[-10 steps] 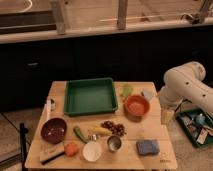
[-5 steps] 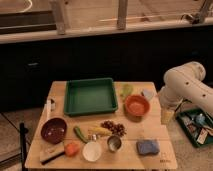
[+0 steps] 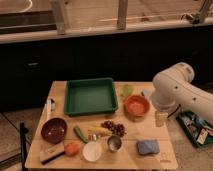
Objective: Place sponge in tray
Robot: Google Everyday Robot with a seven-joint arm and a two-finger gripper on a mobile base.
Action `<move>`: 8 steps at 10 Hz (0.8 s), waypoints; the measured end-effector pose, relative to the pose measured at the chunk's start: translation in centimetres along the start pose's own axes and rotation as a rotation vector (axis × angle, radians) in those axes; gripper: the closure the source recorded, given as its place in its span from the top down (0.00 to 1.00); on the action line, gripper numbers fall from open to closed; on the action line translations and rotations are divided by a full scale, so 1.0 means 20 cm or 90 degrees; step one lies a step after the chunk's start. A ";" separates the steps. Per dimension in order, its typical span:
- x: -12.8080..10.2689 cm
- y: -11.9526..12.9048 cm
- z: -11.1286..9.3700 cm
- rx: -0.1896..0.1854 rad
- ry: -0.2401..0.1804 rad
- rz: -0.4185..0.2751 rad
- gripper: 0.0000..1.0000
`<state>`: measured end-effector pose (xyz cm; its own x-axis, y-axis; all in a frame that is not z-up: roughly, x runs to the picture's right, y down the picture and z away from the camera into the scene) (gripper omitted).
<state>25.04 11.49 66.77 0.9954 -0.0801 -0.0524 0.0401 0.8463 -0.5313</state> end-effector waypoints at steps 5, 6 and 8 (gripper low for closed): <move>-0.09 0.10 -0.04 0.011 0.018 -0.052 0.80; -0.09 0.12 -0.04 0.013 0.020 -0.059 0.80; -0.10 0.15 -0.05 0.014 0.024 -0.078 0.80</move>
<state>22.98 13.69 64.42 0.9791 -0.2026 -0.0200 0.1634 0.8406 -0.5163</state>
